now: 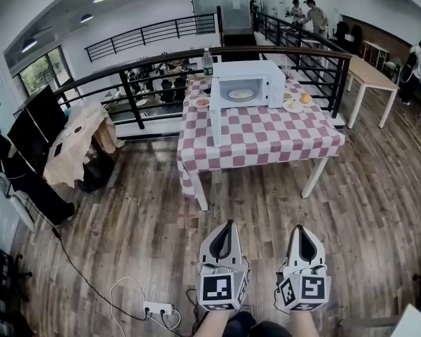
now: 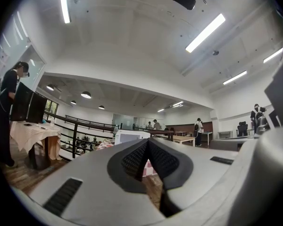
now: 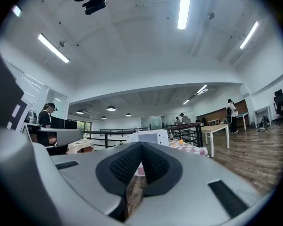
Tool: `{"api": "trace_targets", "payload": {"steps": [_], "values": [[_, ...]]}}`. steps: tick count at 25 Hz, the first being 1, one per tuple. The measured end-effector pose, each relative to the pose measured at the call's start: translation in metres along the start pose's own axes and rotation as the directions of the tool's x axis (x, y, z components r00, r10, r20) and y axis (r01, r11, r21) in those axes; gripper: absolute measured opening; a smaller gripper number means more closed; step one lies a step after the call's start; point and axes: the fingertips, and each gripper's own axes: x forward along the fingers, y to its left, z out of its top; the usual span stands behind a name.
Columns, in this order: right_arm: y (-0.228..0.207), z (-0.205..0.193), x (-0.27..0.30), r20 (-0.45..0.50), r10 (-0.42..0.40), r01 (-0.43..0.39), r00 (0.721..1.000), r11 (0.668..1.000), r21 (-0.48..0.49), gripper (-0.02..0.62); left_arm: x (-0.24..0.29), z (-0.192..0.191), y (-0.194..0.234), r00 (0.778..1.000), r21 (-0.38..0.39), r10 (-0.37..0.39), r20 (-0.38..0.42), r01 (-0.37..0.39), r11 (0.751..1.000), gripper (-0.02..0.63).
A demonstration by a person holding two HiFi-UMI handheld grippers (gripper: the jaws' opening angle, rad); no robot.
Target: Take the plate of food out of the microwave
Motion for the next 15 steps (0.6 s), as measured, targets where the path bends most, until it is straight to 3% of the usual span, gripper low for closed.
{"api": "trace_targets", "payload": {"steps": [15], "values": [[-0.008,-0.005,0.041,-0.023,-0.001,0.001,1.0,1.0,-0.001,-0.009,0.041,-0.006,0.015,1.0,-0.014,0.011,-0.004,-0.011,1.0,0.012]]}}
